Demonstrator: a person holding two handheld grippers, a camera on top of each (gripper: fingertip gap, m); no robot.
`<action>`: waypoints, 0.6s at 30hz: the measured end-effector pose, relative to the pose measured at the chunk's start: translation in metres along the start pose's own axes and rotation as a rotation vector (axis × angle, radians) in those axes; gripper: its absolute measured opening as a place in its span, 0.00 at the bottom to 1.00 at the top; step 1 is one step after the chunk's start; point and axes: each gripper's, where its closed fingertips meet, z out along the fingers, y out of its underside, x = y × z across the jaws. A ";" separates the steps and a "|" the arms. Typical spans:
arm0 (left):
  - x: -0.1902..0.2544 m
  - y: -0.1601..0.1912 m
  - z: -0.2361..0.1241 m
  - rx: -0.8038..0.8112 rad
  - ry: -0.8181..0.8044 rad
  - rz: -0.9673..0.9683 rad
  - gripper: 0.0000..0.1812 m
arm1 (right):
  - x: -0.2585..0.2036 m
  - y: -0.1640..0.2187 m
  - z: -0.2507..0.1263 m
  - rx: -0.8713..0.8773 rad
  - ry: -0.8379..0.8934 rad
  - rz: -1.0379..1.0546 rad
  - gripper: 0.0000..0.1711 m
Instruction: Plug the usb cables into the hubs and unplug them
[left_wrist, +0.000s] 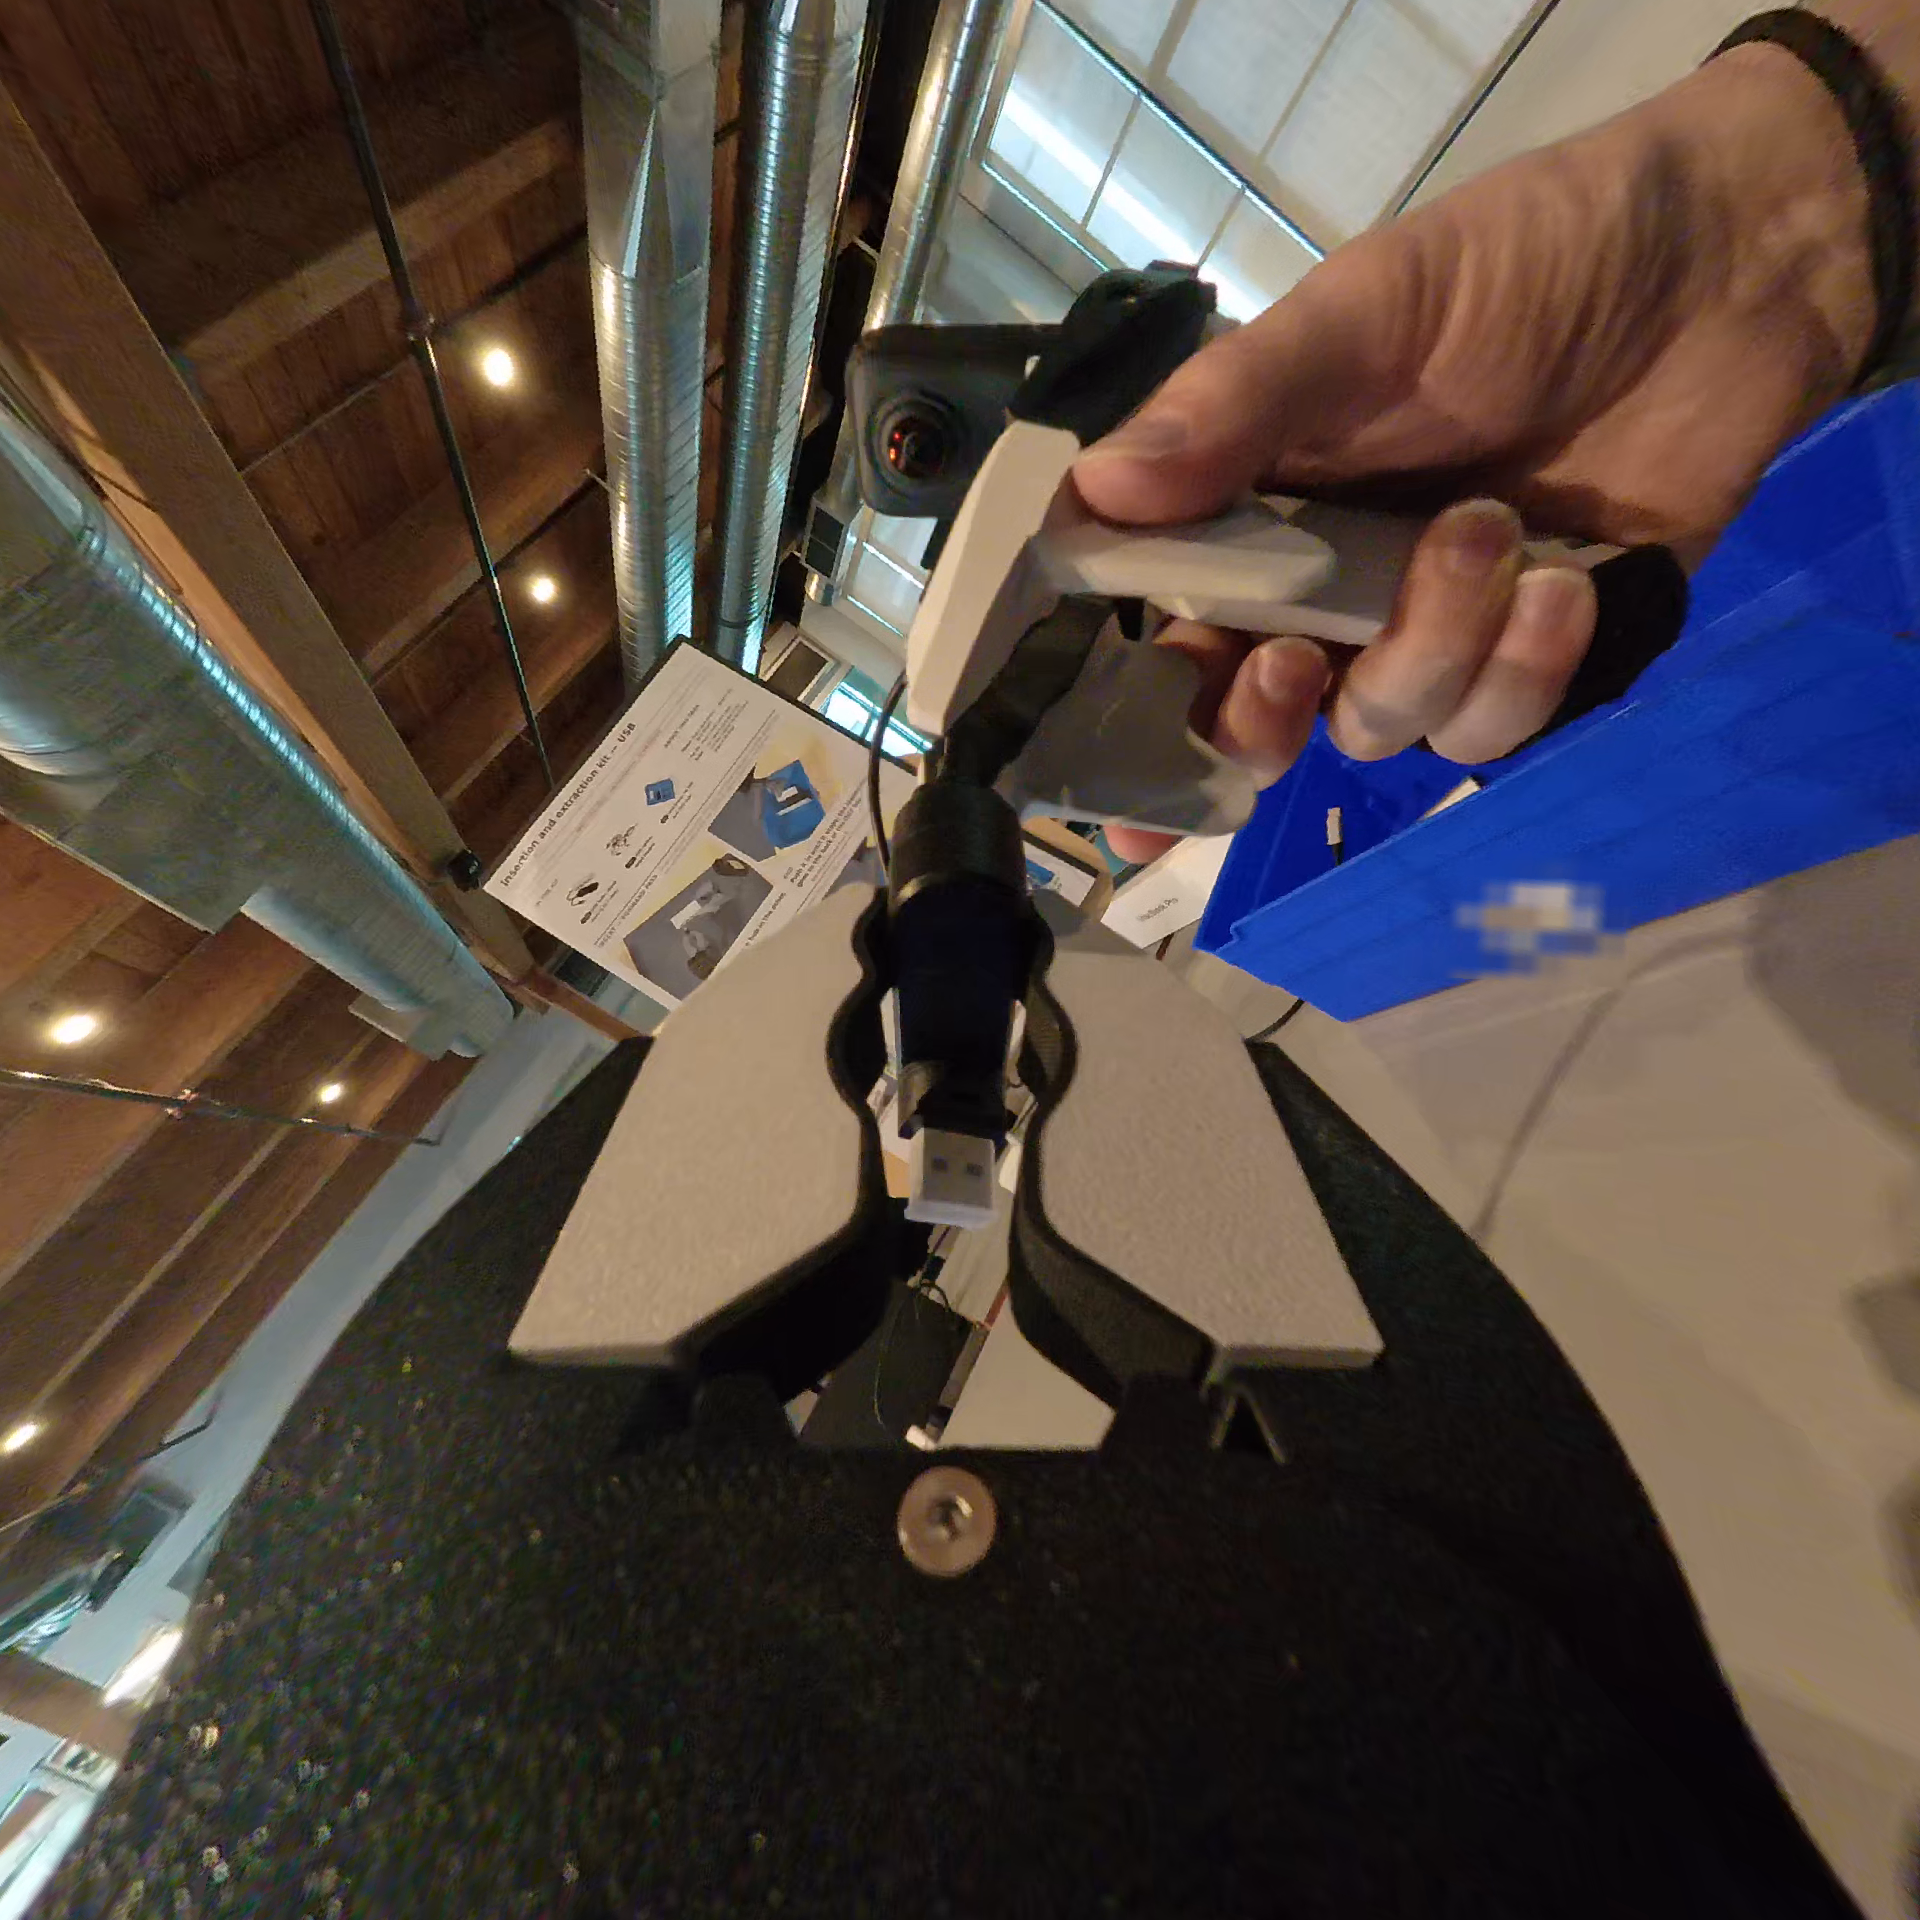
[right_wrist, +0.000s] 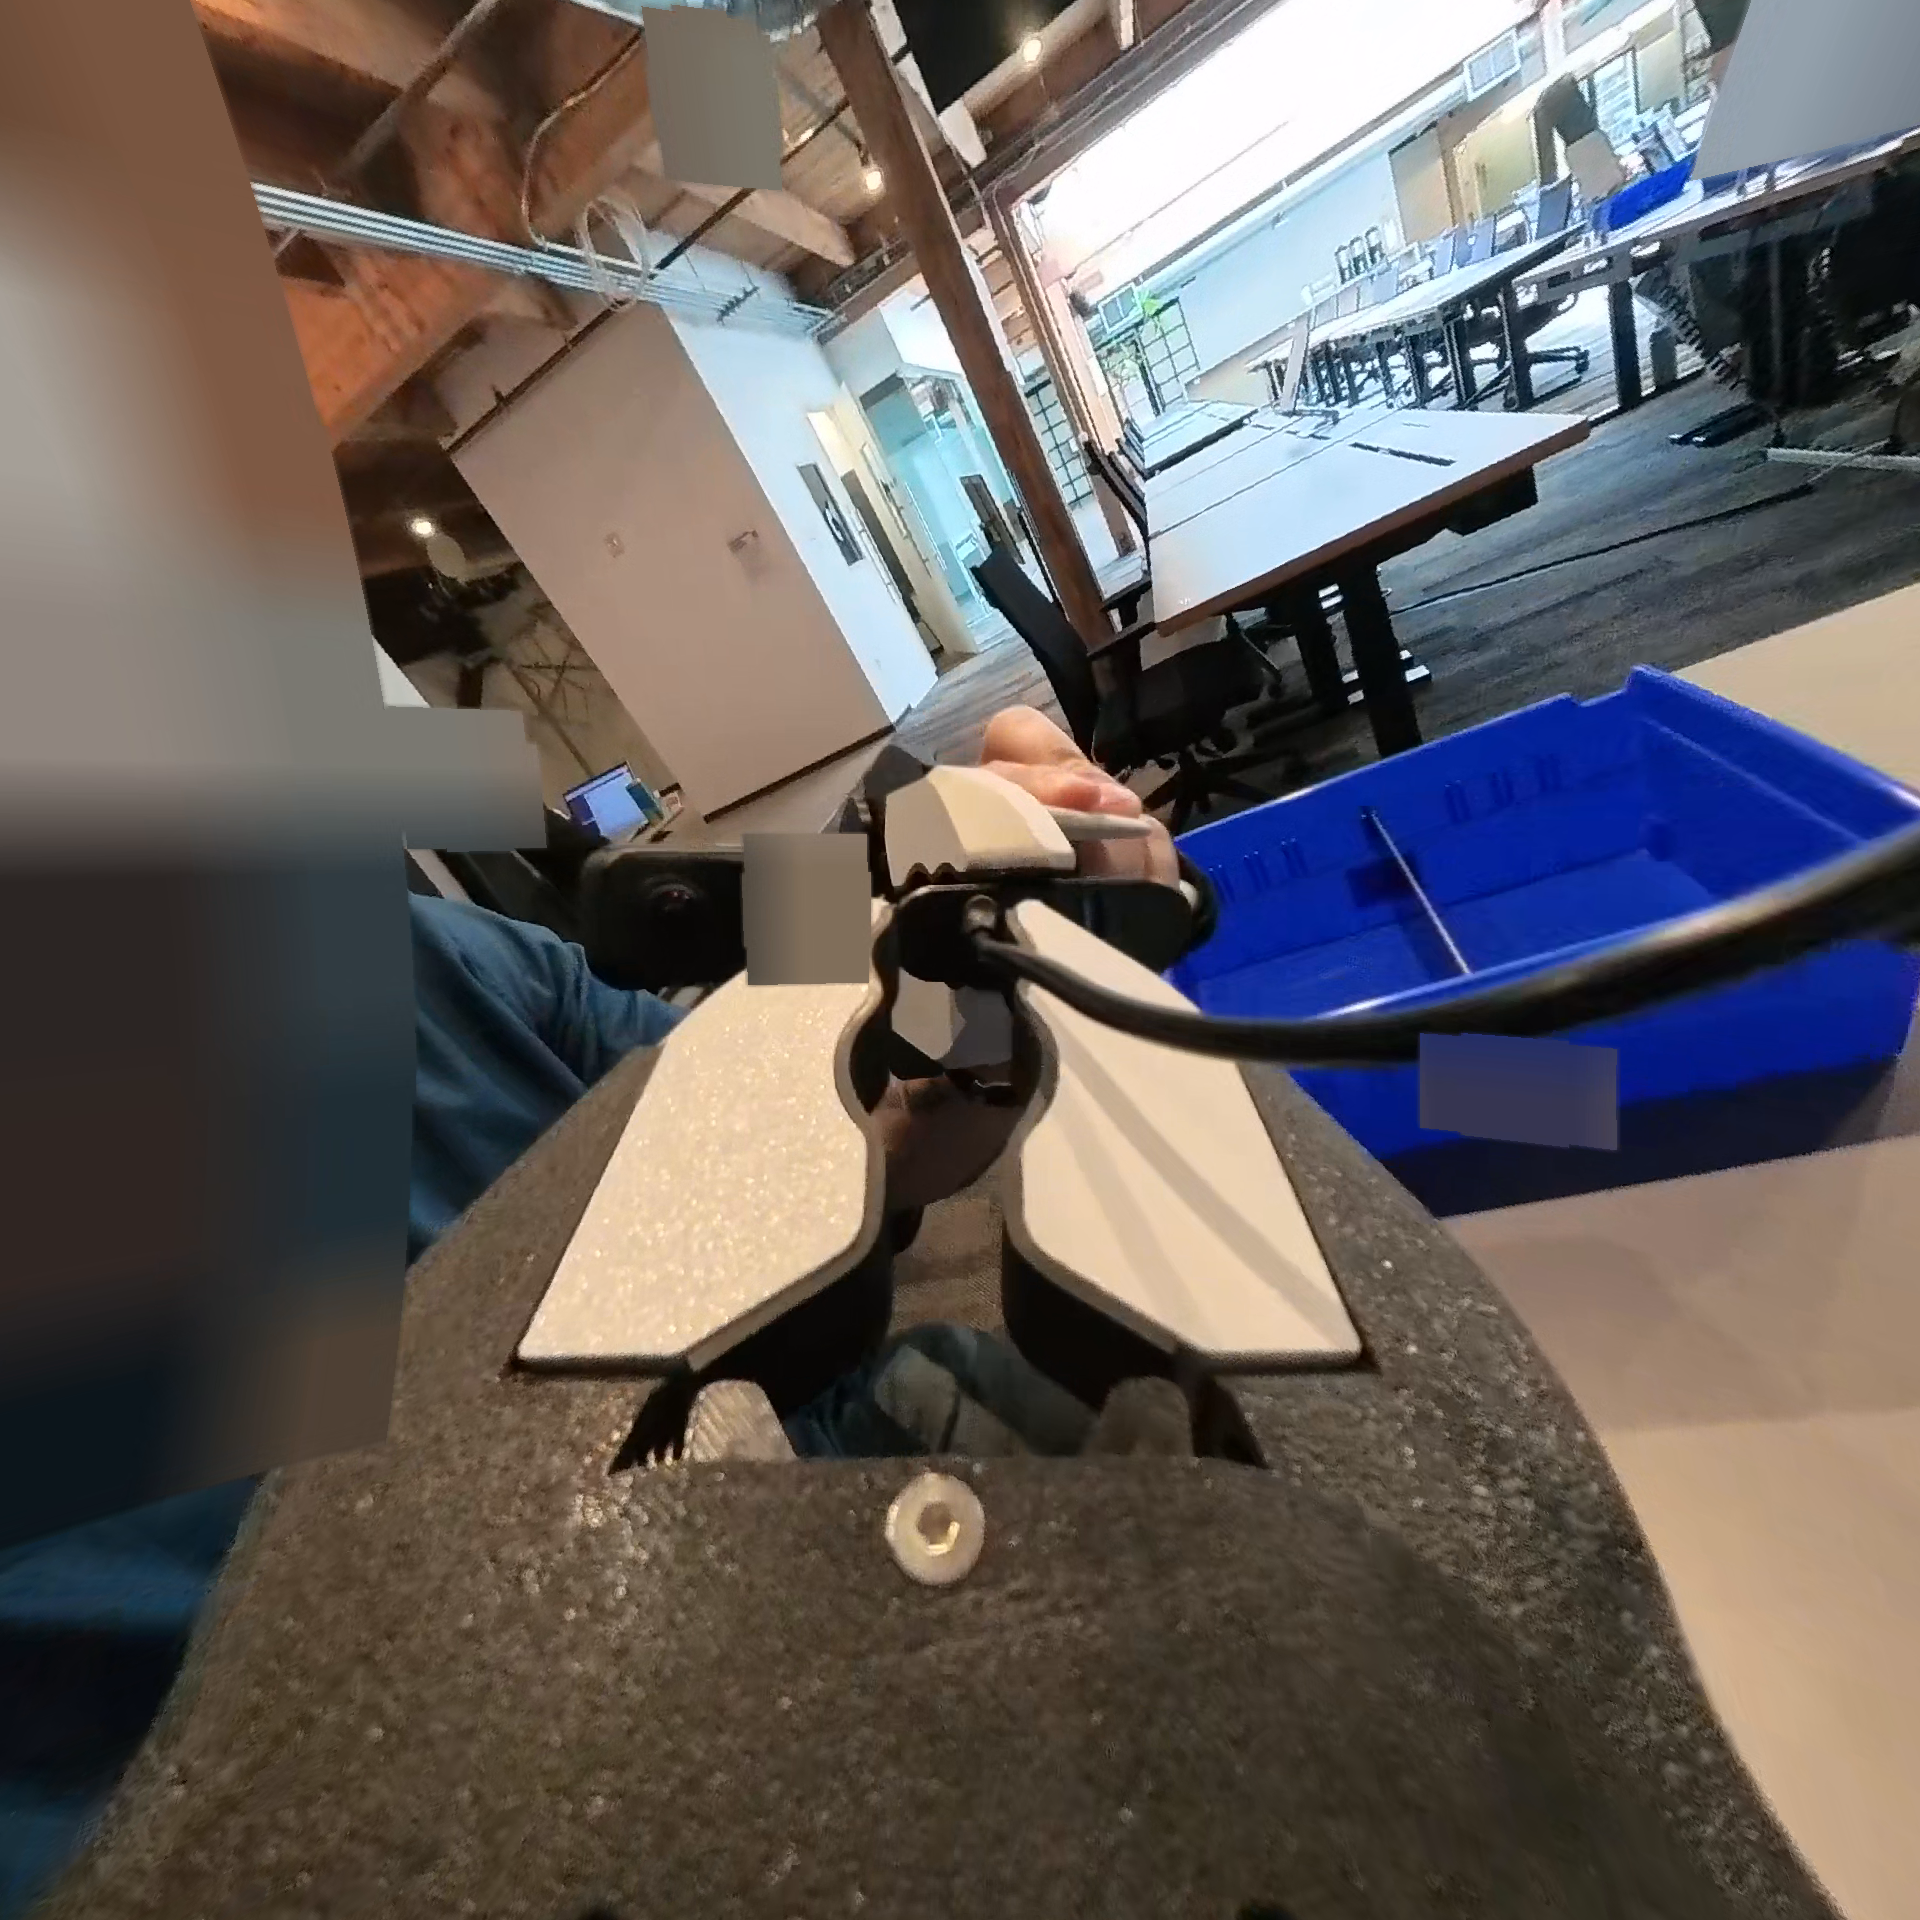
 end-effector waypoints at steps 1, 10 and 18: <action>0.000 -0.001 0.000 0.004 -0.001 0.002 0.12 | 0.000 0.001 0.001 -0.011 0.001 -0.006 0.09; 0.003 -0.006 -0.002 0.032 0.027 -0.012 0.12 | 0.000 0.007 0.002 -0.075 0.035 -0.074 0.04; 0.007 -0.007 -0.002 0.015 0.062 -0.025 0.12 | -0.001 0.012 0.000 -0.125 0.065 -0.094 0.04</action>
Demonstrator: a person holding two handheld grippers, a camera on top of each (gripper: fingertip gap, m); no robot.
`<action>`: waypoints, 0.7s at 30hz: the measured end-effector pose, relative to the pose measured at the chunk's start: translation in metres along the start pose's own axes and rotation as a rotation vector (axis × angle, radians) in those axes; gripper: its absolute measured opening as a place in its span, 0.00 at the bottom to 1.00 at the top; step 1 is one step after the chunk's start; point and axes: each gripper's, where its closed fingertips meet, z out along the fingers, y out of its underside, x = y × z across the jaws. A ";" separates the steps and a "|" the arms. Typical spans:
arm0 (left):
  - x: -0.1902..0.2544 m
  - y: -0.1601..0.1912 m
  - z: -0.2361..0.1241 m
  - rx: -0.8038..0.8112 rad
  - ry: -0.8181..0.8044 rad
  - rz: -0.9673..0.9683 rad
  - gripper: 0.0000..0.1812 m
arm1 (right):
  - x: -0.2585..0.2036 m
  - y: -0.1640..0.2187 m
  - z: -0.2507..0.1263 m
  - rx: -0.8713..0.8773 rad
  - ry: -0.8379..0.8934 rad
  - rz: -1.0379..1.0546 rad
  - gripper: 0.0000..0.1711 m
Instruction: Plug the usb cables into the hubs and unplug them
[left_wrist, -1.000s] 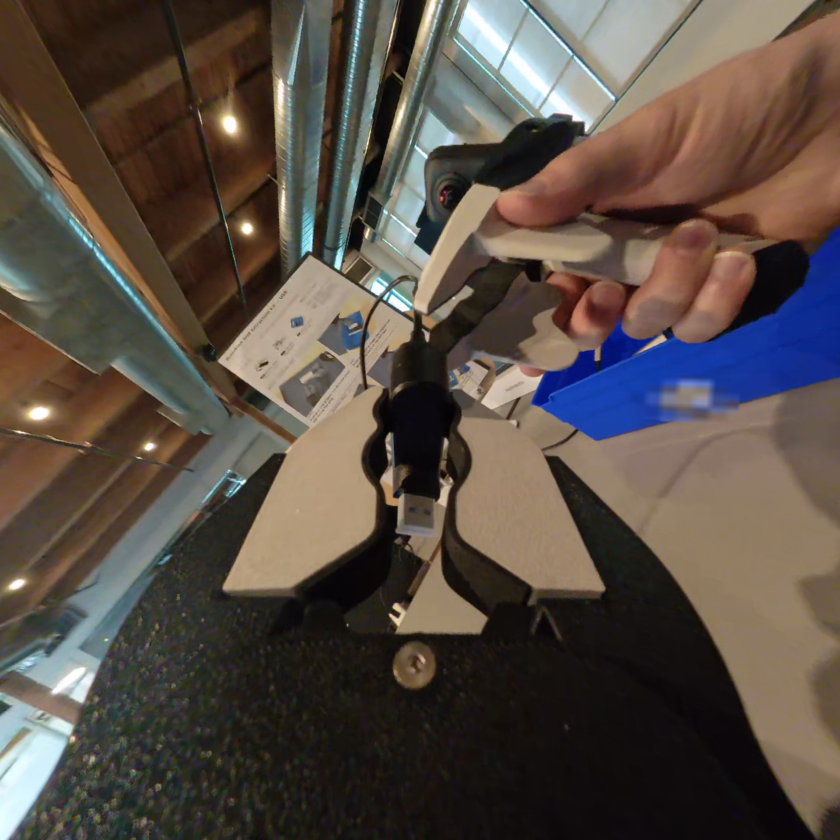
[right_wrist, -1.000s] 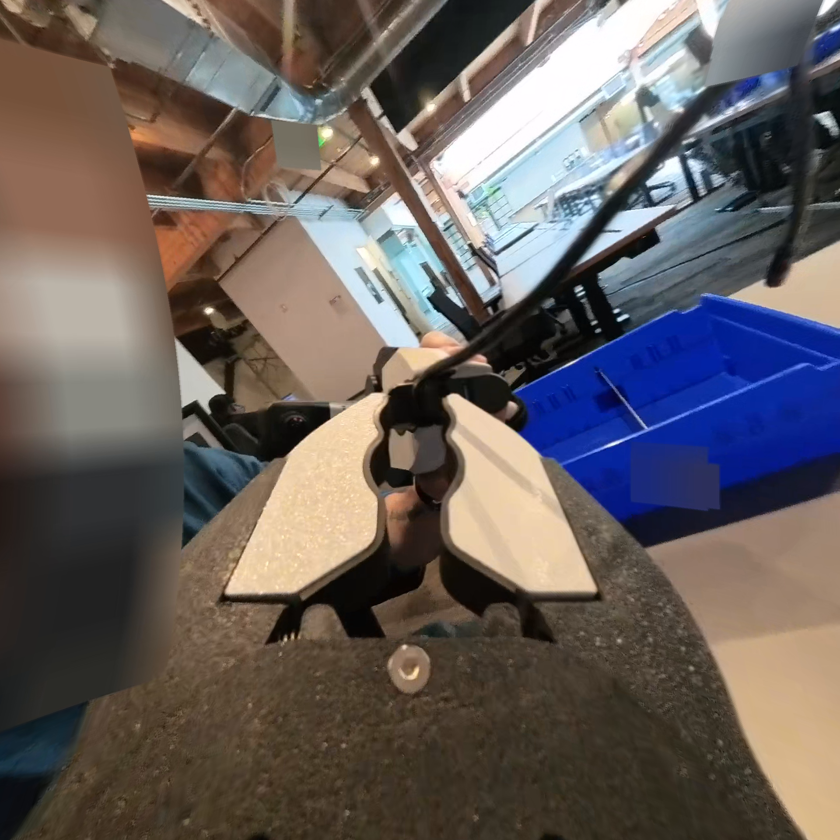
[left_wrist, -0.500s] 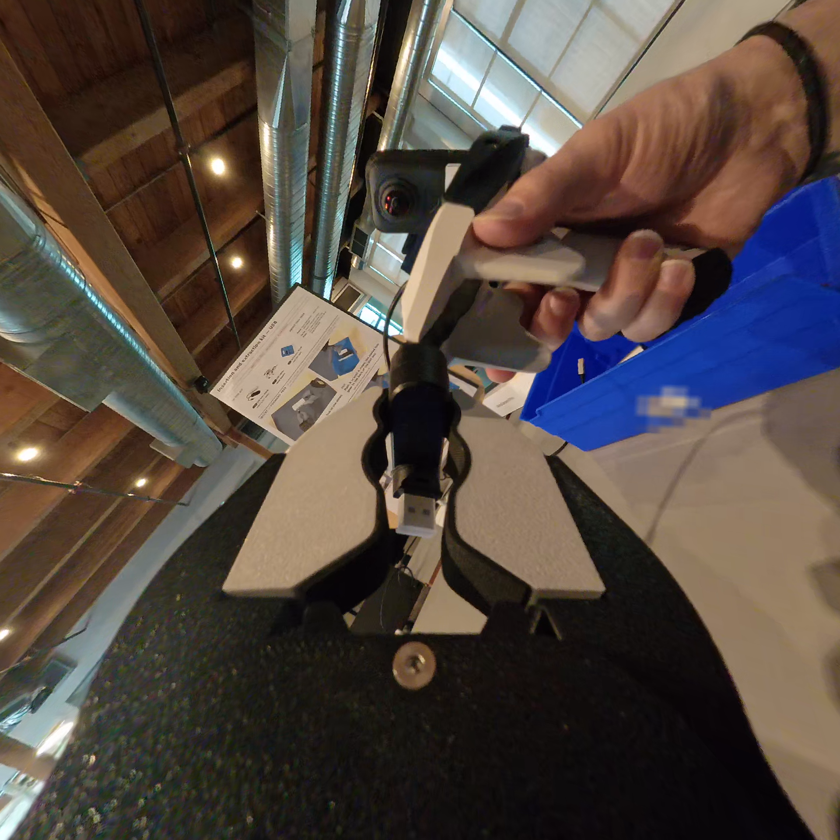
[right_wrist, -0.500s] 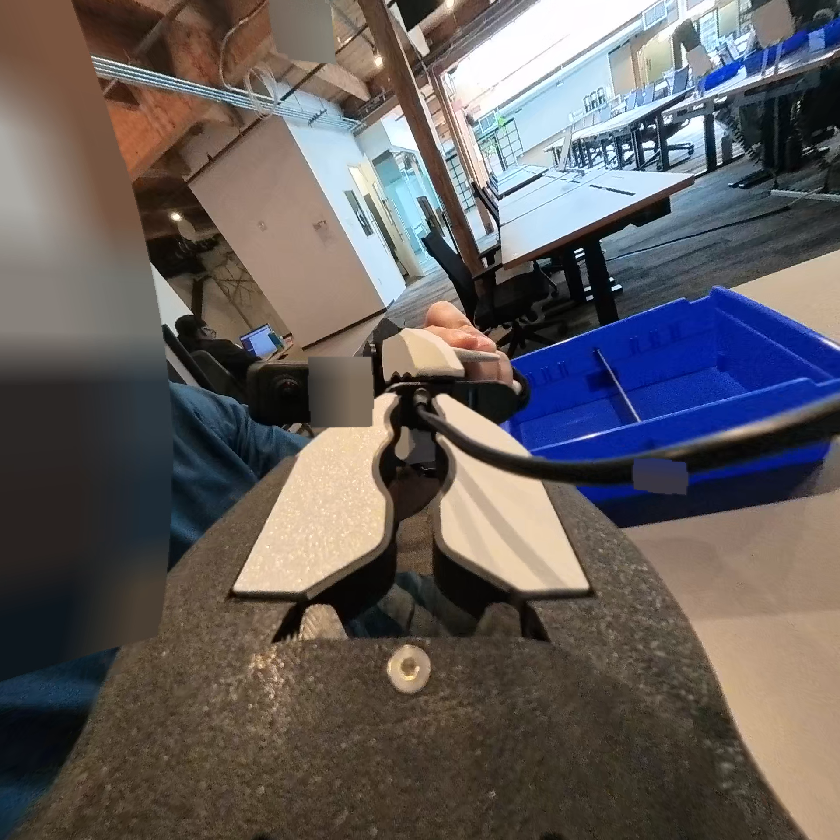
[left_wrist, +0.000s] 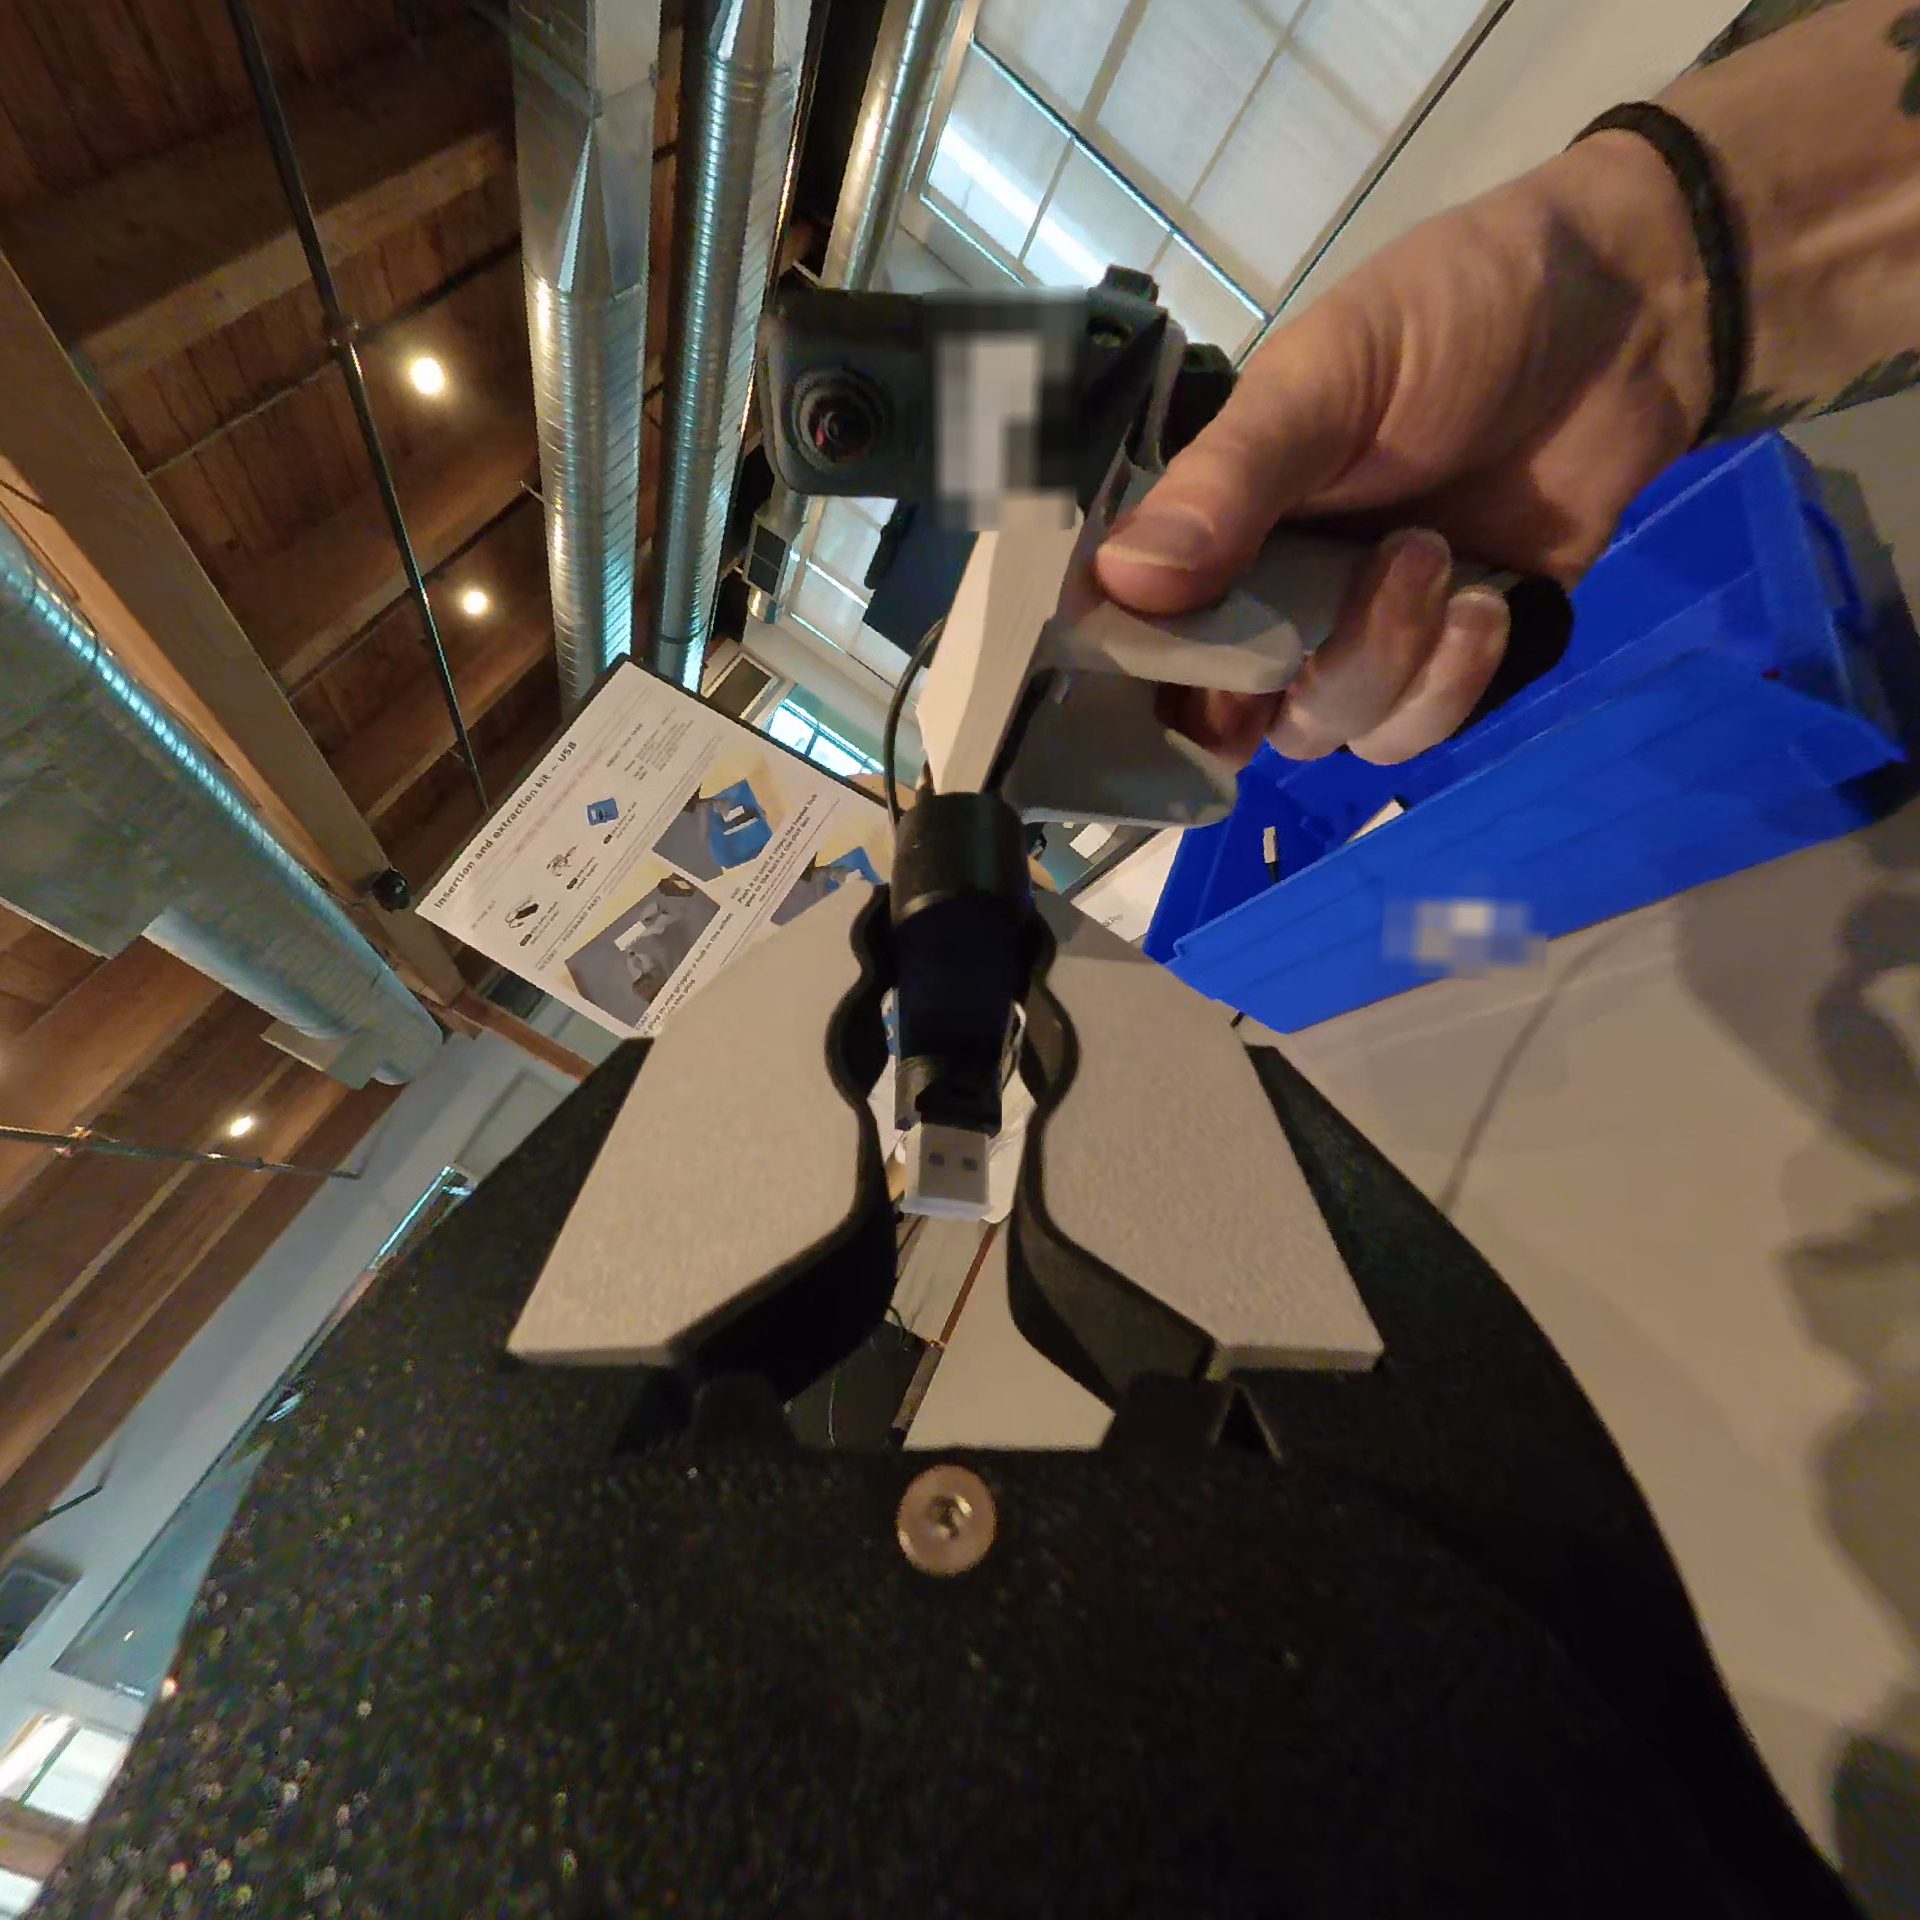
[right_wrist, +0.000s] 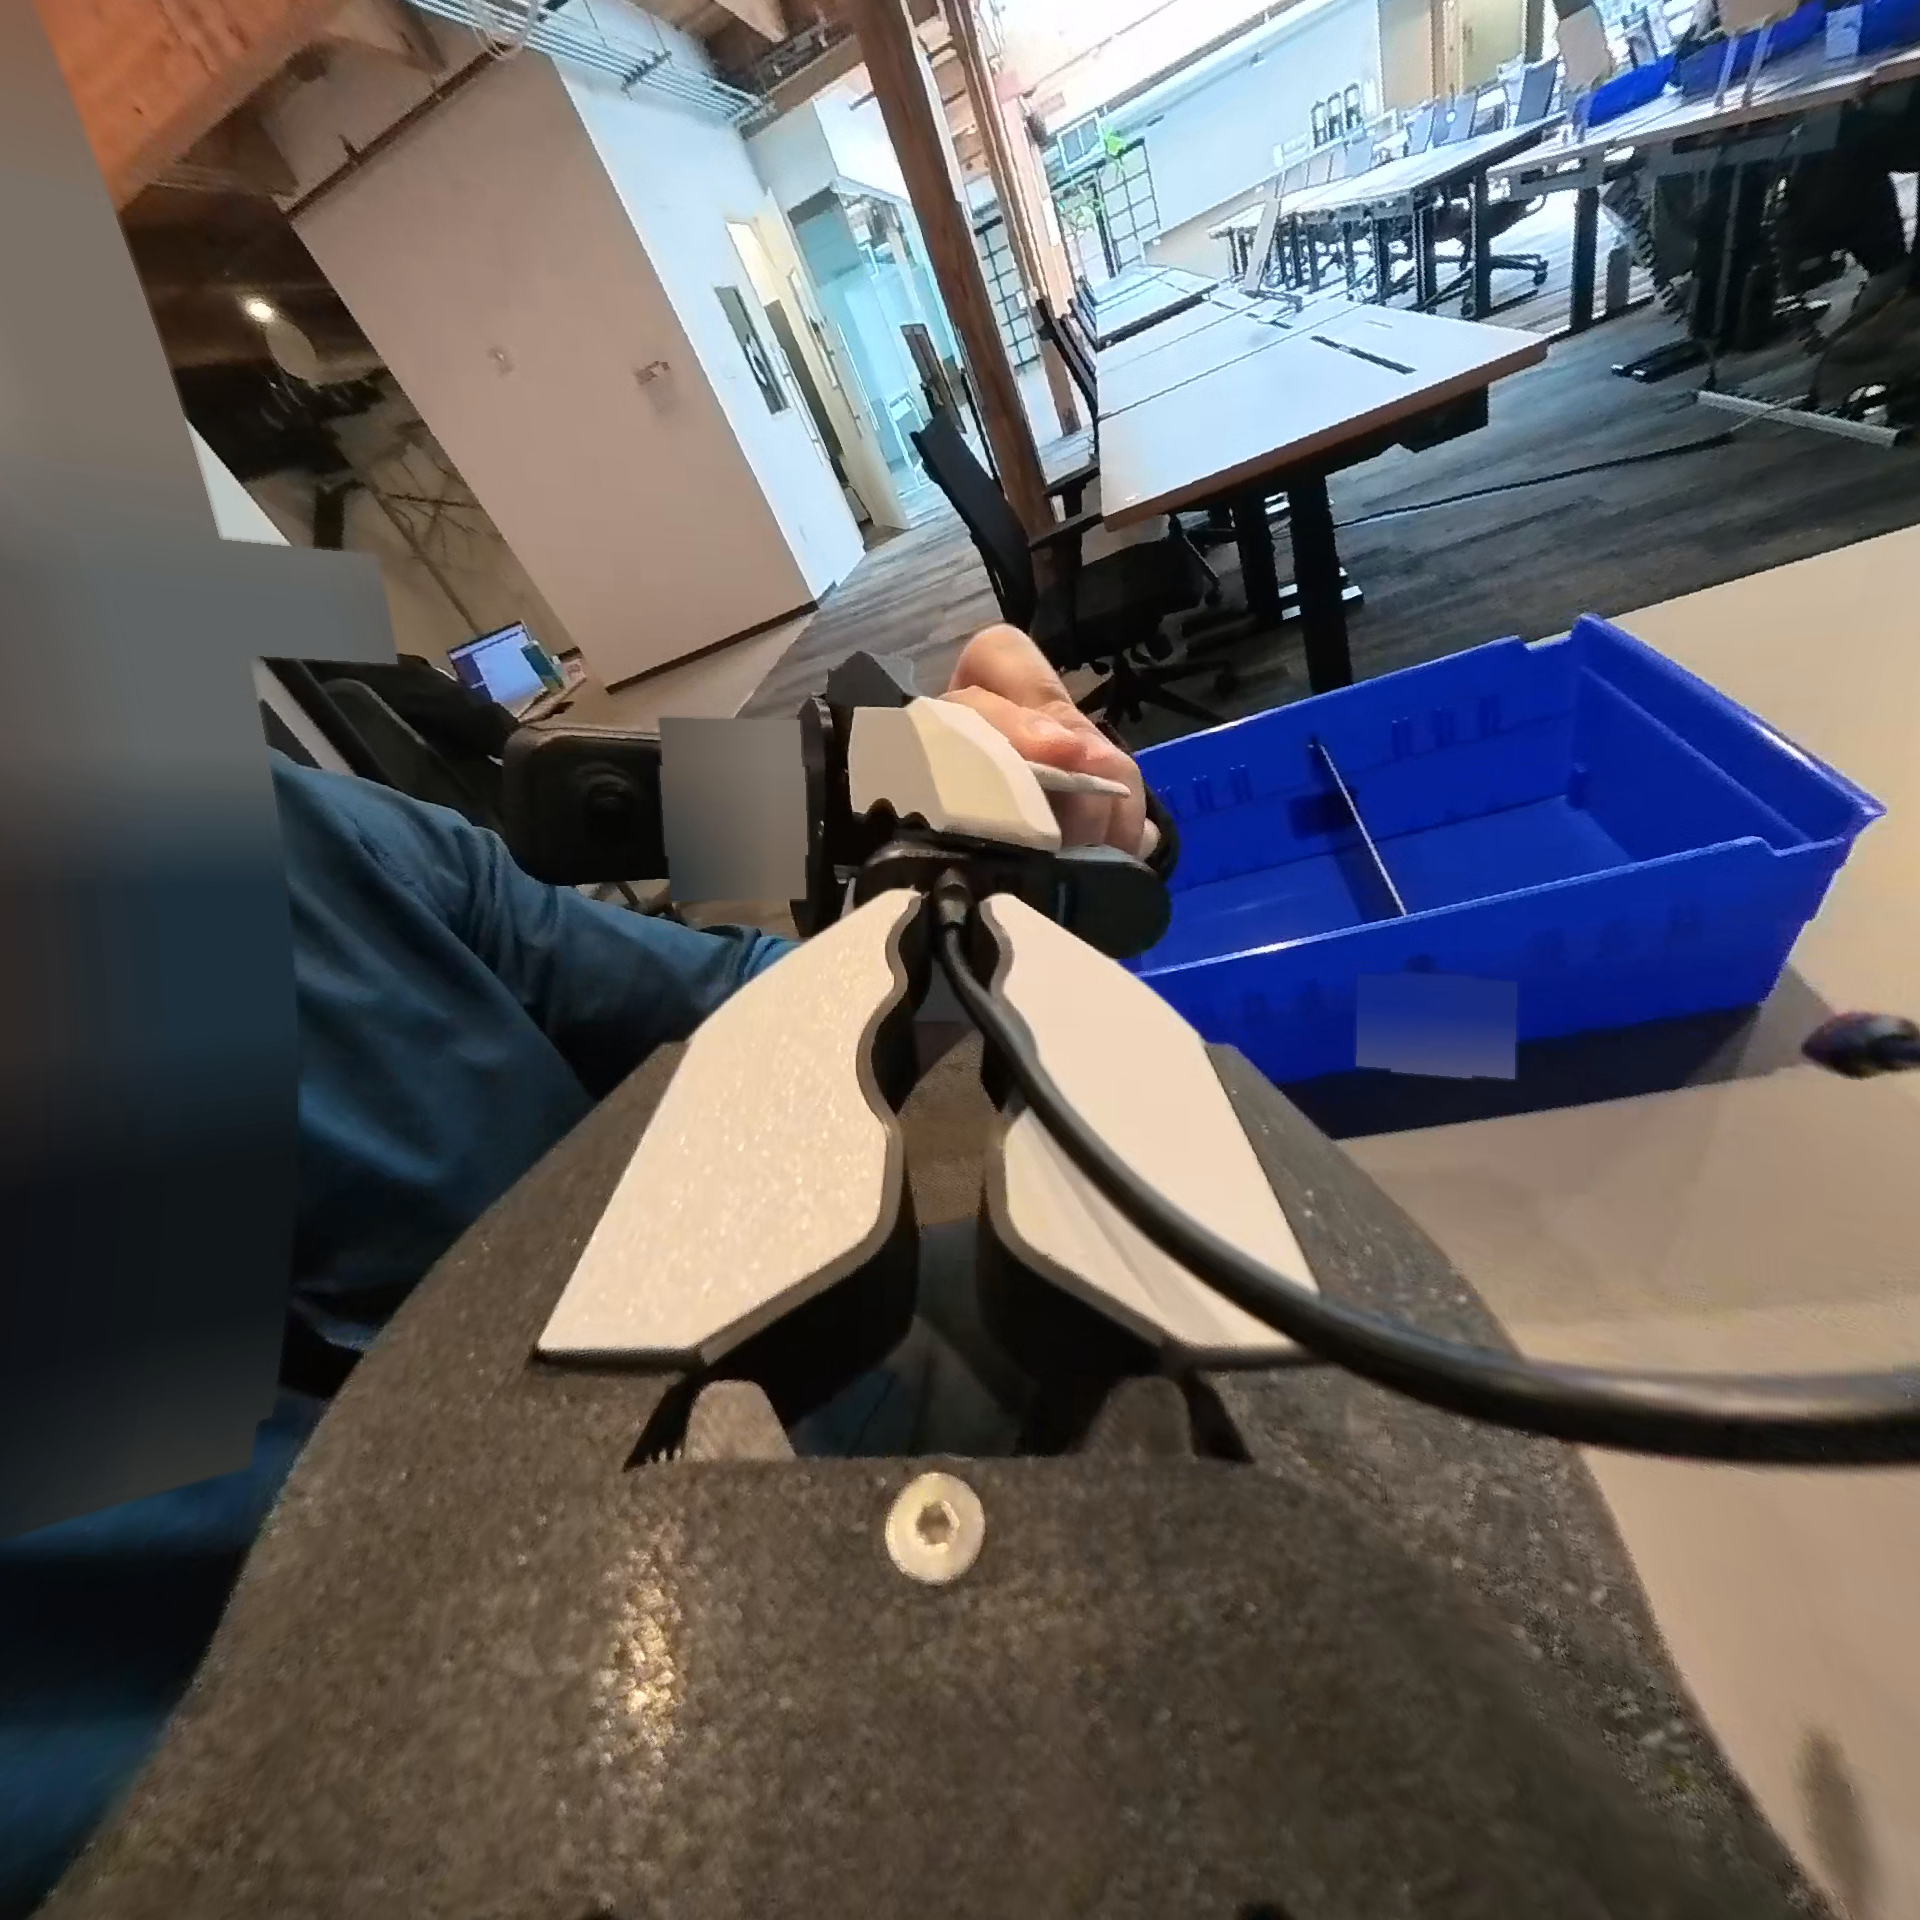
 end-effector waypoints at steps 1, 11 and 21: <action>0.000 0.001 0.000 -0.012 -0.001 0.010 0.12 | 0.001 0.000 0.000 -0.008 0.009 -0.005 0.04; 0.002 0.014 0.004 -0.132 0.000 0.051 0.11 | 0.011 0.007 0.000 -0.073 0.114 -0.044 0.04; 0.000 0.014 0.009 -0.097 -0.020 0.051 0.12 | 0.013 0.000 -0.004 0.020 0.087 -0.008 0.04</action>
